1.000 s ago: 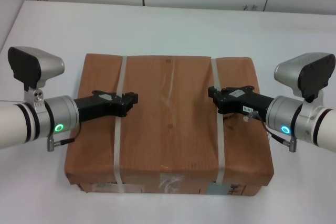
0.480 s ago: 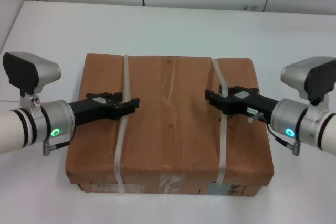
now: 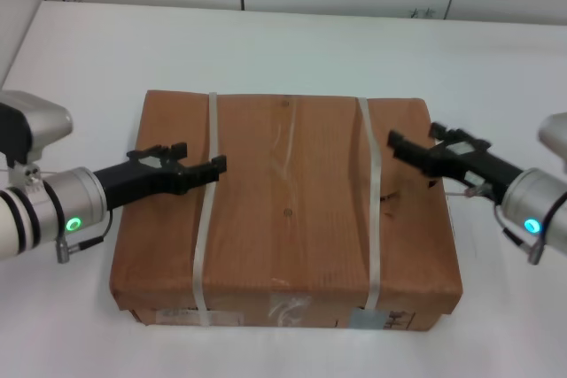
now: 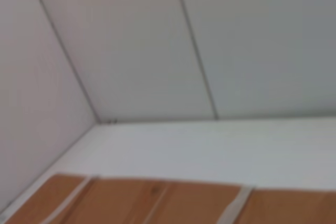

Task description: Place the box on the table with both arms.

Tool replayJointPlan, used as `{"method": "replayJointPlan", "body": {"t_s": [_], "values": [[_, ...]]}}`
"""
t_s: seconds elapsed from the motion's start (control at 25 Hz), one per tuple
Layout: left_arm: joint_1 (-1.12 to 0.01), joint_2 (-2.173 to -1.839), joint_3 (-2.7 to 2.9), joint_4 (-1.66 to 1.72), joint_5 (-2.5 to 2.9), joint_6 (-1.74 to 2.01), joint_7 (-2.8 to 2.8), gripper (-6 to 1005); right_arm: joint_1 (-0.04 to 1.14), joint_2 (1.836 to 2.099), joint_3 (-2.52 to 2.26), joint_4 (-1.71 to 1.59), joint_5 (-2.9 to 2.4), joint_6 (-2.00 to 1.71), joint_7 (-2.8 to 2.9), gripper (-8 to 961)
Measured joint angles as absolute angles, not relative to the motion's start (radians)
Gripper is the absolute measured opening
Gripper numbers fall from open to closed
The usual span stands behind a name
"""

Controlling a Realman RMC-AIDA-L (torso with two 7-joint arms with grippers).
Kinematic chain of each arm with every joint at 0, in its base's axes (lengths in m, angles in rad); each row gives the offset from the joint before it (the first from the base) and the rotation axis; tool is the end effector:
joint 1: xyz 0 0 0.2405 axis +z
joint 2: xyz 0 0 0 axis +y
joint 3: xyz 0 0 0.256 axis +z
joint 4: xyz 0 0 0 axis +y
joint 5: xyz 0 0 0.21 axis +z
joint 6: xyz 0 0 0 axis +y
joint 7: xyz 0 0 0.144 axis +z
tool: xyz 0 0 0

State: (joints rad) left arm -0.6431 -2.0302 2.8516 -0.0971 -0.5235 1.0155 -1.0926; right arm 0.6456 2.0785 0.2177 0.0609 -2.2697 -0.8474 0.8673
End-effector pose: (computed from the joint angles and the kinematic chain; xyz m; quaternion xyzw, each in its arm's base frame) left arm -0.3264 0.3456 -0.0549 -0.8493 -0.3860 -0.2061 0.2953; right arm 0.3021 0.3523 -0.0895 -0.8138 0.3996 0.2403 0.3470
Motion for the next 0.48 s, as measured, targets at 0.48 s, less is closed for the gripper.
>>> {"method": "replayJointPlan", "body": {"t_s": [0.48], "values": [[-0.583, -1.986, 2.862, -0.128, -0.628, 1.613, -0.834, 839, 0.563, 2.078, 0.451, 0.026, -2.270, -1.200, 0.283, 866]]}}
